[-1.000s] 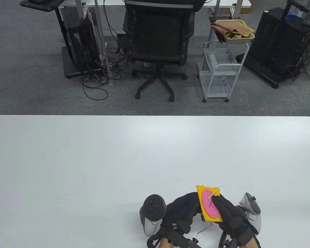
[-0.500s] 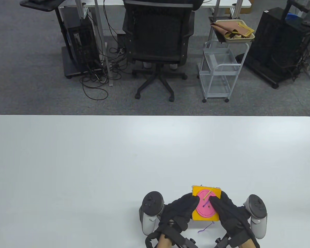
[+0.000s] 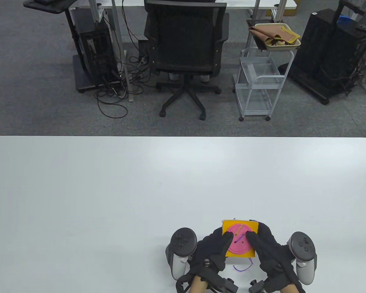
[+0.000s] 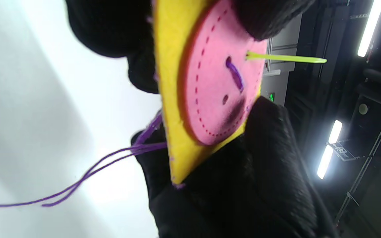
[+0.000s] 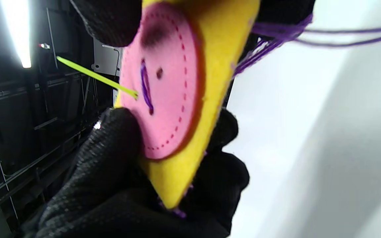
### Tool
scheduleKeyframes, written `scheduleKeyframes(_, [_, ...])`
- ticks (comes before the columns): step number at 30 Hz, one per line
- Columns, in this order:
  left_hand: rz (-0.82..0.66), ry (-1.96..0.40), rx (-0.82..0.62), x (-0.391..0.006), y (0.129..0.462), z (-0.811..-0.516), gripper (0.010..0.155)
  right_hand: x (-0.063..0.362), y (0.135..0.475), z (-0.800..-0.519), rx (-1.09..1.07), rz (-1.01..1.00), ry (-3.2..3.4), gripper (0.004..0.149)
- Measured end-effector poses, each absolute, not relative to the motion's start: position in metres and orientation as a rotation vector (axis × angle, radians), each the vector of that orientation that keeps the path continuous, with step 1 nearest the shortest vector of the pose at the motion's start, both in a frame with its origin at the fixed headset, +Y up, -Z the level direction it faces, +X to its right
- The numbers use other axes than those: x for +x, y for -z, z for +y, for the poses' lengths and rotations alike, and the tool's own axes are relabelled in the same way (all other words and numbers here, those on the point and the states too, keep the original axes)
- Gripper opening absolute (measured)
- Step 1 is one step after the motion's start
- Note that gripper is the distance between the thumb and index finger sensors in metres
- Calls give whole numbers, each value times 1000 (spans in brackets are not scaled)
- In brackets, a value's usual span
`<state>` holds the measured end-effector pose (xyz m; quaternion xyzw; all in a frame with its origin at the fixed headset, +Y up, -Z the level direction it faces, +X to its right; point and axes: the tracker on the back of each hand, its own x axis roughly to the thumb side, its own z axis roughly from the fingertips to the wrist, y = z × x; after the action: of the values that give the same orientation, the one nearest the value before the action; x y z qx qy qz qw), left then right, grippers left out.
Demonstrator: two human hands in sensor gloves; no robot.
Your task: Sew button in X pattern
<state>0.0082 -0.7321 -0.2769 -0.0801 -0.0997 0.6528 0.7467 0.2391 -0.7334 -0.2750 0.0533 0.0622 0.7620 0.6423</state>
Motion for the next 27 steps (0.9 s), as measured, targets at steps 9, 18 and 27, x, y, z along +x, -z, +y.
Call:
scheduleKeyframes(9, [-161,-1438,-109,4,276,-734,45,241,264,-717,135,-86,-1806,60])
scheduleKeyframes(18, [-226,-1366,-120,20,271,-731,46,222,261,-720,206,-83,-1992,52])
scheduleKeyframes(27, [-260,-1310,-124,24,270,-730,47,227,269,-728,182,7,-1877,46])
